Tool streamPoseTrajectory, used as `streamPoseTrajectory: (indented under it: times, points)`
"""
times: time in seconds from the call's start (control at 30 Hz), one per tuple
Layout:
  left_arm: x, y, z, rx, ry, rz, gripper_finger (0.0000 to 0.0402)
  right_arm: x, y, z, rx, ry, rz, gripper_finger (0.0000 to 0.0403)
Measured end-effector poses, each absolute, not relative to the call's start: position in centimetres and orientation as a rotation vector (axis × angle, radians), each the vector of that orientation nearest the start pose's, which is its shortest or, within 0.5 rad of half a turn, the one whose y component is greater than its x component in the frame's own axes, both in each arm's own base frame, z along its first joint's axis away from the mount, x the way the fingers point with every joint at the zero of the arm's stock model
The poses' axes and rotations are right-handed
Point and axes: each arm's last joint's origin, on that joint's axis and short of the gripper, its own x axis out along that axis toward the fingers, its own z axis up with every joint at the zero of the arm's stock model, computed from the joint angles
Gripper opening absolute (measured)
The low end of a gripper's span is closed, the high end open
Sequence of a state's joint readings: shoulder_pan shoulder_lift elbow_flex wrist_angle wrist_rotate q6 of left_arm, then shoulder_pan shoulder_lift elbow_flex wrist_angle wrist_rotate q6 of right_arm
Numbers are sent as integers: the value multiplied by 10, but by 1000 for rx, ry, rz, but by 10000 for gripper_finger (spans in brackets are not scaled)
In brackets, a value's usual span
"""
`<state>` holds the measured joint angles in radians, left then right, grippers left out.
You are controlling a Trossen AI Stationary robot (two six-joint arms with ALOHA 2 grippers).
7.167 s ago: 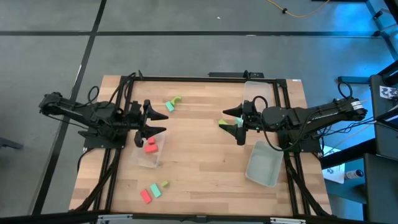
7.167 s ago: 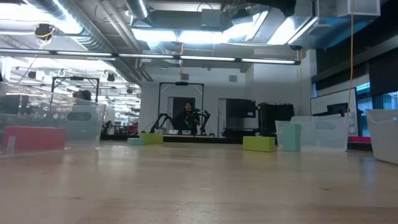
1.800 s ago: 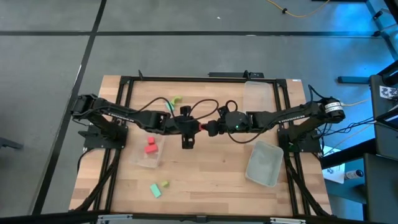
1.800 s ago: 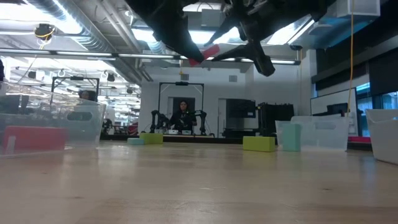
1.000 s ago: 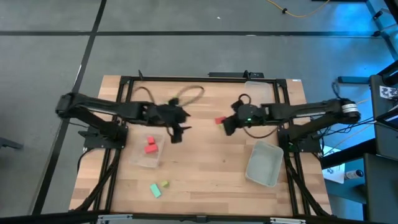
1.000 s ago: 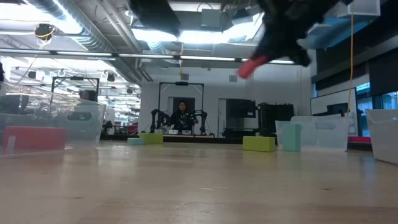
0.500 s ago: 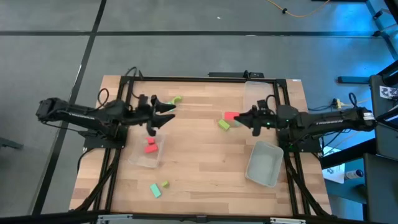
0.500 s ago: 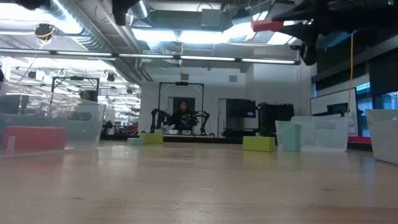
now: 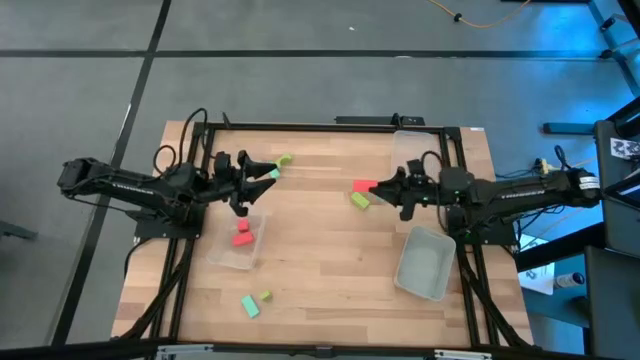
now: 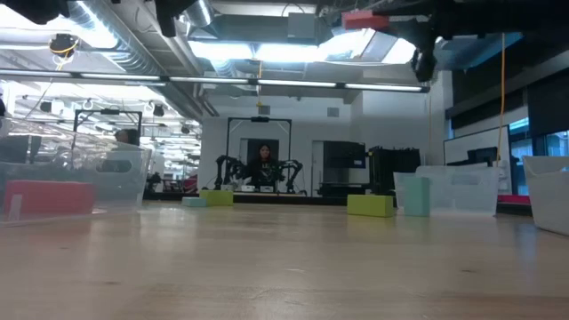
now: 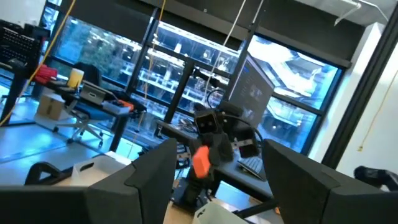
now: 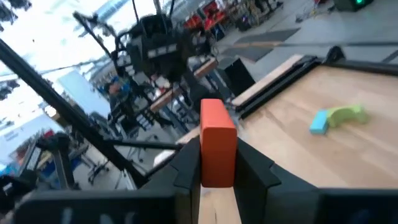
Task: Sort & place blocks by color
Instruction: Put the orange block into the middle left transparent bin
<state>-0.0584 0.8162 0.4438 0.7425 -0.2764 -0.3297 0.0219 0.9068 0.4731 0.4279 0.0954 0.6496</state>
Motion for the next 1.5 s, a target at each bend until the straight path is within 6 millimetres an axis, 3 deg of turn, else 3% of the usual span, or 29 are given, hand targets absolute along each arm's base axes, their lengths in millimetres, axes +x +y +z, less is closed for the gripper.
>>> streamPoseTrajectory:
  times: [0.17,0.27,0.4,0.6,0.9,1.23,1.5]
  points:
    - [177,-1,299,-386,-405,157,228,228,12,262,613,63,-42,65]
    - [182,-2,293,-381,-316,169,228,243,15,268,579,72,-32,65]
    - [206,-5,290,-398,-103,140,228,264,17,271,532,134,-20,65]
    - [244,-11,297,-391,-29,7,228,285,18,275,452,148,4,65]
    - [276,-13,285,-389,13,21,228,291,19,281,437,69,31,65]
    - [283,-13,287,-381,-75,12,225,291,20,283,438,56,53,65]
    - [283,-11,287,-375,-72,25,152,291,20,283,437,53,53,65]
